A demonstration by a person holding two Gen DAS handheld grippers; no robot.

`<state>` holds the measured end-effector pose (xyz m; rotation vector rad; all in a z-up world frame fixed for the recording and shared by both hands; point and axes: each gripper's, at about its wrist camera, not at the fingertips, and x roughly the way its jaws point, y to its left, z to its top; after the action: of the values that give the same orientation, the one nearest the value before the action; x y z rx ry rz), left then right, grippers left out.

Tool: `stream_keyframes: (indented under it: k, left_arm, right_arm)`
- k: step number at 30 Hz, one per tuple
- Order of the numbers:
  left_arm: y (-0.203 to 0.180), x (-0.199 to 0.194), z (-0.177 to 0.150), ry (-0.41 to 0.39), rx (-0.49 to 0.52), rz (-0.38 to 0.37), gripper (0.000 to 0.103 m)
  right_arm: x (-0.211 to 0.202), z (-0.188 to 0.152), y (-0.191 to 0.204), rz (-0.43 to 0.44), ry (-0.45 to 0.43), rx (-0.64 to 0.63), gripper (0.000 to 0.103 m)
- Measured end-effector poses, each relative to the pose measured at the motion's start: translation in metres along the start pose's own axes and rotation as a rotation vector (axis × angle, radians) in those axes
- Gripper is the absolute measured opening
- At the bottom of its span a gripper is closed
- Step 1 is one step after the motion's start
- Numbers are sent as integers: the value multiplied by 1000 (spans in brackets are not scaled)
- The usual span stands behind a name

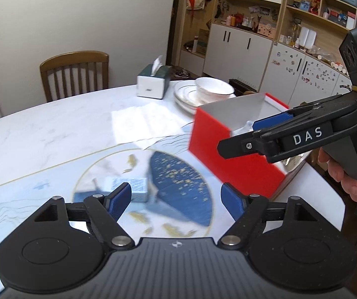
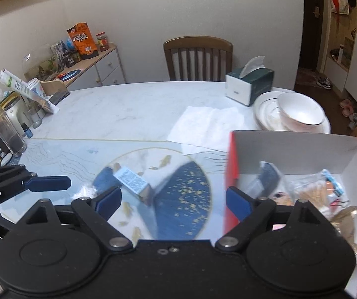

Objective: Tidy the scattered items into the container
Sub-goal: 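Withdraw both open tools from the box toward the cotton pad bag and blue carton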

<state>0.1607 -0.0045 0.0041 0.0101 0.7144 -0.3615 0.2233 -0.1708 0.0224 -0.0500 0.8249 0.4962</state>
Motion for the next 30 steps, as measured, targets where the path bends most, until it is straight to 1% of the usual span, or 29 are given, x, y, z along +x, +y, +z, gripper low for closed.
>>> stream_keyframes:
  k: [5, 8, 11, 14, 18, 20, 23, 27, 30]
  left_arm:
    - [26, -4, -9, 2, -19, 20, 83]
    - [42, -3, -13, 6, -39, 17, 91]
    - [56, 1, -17, 21, -49, 23, 102]
    - [66, 4, -23, 18, -42, 25, 102]
    - [75, 11, -32, 8, -38, 14, 103]
    - [77, 15, -35, 8, -27, 29, 103]
    - [84, 25, -38, 38, -49, 36, 103]
    - [94, 40, -42, 73, -66, 75, 103]
    - [100, 50, -45, 95, -76, 83, 102]
  right_arm:
    - [17, 2, 20, -21, -11, -8, 97]
    - [27, 4, 31, -26, -21, -1, 99]
    - [36, 5, 42, -61, -41, -15, 102]
    - [48, 4, 53, -85, -38, -68, 102]
    - [65, 3, 64, -96, -7, -126, 102]
    - [75, 3, 69, -98, 16, -147, 102]
    - [90, 4, 76, -100, 52, -201, 102]
    - [110, 6, 84, -103, 85, -269, 102]
    - [123, 7, 83, -71, 114, -274, 102]
